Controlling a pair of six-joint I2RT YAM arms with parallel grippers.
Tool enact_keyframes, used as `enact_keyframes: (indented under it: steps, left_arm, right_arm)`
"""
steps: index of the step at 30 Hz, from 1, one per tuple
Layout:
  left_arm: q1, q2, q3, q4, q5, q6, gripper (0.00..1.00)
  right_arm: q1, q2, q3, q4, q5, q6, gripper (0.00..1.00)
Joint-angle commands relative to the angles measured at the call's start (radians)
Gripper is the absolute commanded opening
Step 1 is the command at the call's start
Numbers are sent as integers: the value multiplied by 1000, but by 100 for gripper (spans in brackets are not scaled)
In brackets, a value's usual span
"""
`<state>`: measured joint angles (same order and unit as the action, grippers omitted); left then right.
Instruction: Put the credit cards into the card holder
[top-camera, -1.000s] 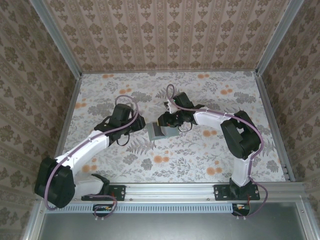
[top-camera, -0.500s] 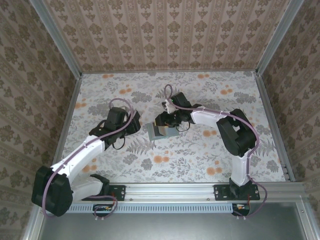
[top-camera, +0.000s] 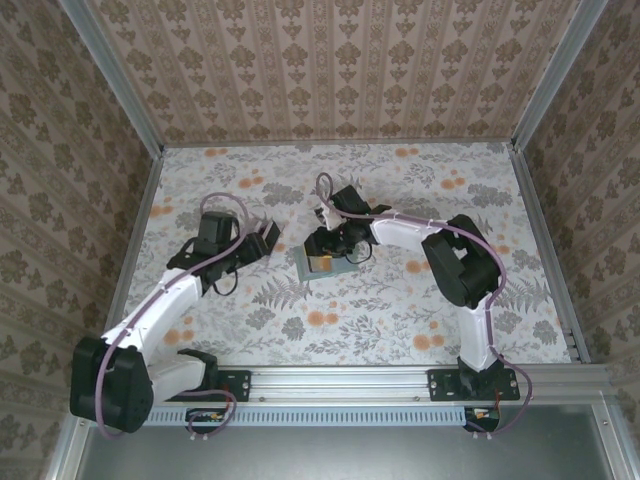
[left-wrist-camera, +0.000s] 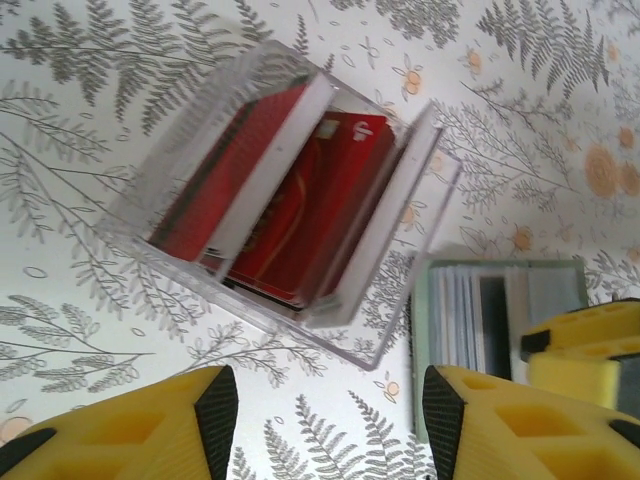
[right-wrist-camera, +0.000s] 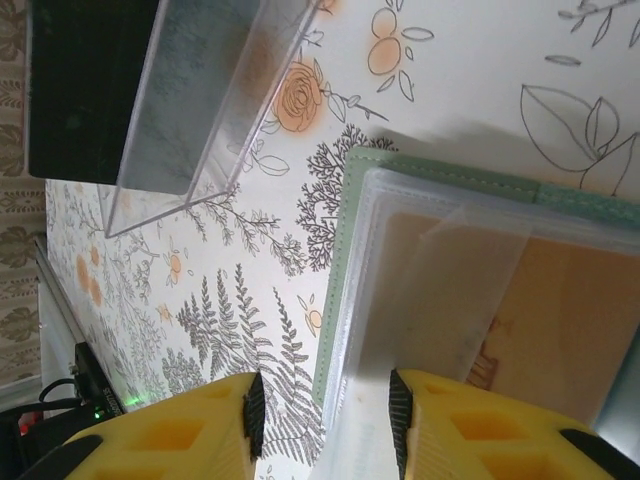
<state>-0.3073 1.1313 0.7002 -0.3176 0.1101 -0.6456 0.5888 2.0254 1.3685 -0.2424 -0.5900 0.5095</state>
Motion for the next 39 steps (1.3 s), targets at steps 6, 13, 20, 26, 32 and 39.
enact_keyframes:
  steps: [6,13,20,26,32,39]
  left_arm:
    - [175,73,-7,-4,117,103,55]
    - [235,262,36,108,203,143,54]
    - [235,331,55,166,246,135,53]
    - [200,331,-2,237,267,75,53]
    - [118,274,-83,309,239,-38,53]
    - [24,266,-106,395,210,-150,53]
  right_arm:
    - [-3,-79,110,-119,49,-64,40]
    - [41,-40,198,-136,41,-57,41]
    - [91,68,368,-205,66,-56,42]
    - [103,170,478,-269,127,-48,43]
    - [84,137,431,-243,138,-41,43]
    - [65,116,416,-252,132,-49,44]
